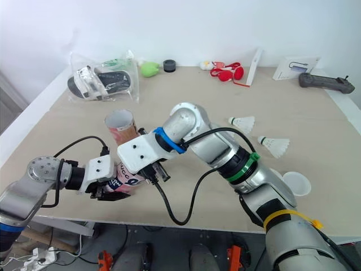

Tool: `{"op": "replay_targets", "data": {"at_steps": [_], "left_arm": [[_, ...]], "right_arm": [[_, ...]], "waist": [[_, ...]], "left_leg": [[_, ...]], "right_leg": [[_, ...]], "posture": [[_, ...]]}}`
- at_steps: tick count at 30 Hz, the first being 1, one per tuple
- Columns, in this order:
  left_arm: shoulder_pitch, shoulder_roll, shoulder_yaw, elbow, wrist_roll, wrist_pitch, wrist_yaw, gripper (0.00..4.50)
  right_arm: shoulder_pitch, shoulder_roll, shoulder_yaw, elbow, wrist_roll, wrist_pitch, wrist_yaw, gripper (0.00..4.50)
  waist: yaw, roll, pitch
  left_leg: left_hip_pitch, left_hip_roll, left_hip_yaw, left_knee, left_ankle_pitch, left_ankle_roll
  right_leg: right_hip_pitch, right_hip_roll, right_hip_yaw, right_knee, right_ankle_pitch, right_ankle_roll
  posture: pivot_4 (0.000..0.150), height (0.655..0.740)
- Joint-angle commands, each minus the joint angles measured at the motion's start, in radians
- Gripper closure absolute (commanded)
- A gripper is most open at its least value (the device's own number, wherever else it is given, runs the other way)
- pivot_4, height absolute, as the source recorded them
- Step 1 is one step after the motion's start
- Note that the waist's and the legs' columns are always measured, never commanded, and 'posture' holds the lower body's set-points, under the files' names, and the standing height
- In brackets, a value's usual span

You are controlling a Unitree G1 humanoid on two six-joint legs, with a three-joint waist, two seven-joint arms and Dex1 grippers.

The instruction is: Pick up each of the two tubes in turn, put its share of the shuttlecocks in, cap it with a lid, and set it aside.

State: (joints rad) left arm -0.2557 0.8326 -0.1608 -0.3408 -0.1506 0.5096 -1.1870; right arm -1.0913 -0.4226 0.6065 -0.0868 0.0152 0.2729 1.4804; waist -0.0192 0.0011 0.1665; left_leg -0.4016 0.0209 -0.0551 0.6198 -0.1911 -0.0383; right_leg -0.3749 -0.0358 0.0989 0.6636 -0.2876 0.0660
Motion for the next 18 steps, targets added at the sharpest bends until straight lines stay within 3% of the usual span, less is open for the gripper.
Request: {"op": "replay_targets", "data": {"at_steps": [1, 11, 18], "left_arm": [[0.036, -0.024, -0.086, 0.048, 0.022, 0.003, 0.018, 1.42], [0.044, -0.010, -0.076, 0.027, 0.015, 0.009, 0.017, 1.42], [0.039, -0.010, -0.078, 0.014, 0.005, 0.023, 0.015, 1.42]], "right_arm": [[-0.032, -0.014, -0.069, -0.059, 0.044, 0.020, 0.005, 4.46], [-0.050, -0.046, -0.078, -0.037, 0.029, 0.026, -0.023, 4.46], [-0.049, 0.025, 0.062, 0.044, -0.118, -0.057, -0.064, 4.46]], "waist": [[0.000, 0.000, 0.000], [0.000, 0.000, 0.000], [-0.001, 0.000, 0.000]], "left_leg": [[0.000, 0.000, 0.000, 0.000, 0.000, 0.000], [-0.001, -0.001, 0.000, 0.000, 0.000, 0.000], [-0.001, -0.001, 0.000, -0.001, 0.000, 0.000]], "right_leg": [[0.000, -0.001, -0.001, 0.000, 0.000, 0.000], [0.000, -0.002, -0.003, 0.000, -0.001, 0.000], [-0.001, -0.002, -0.003, 0.000, -0.002, 0.000]], "posture": [[0.150, 0.7400], [0.150, 0.7400], [0.150, 0.7400]]}}
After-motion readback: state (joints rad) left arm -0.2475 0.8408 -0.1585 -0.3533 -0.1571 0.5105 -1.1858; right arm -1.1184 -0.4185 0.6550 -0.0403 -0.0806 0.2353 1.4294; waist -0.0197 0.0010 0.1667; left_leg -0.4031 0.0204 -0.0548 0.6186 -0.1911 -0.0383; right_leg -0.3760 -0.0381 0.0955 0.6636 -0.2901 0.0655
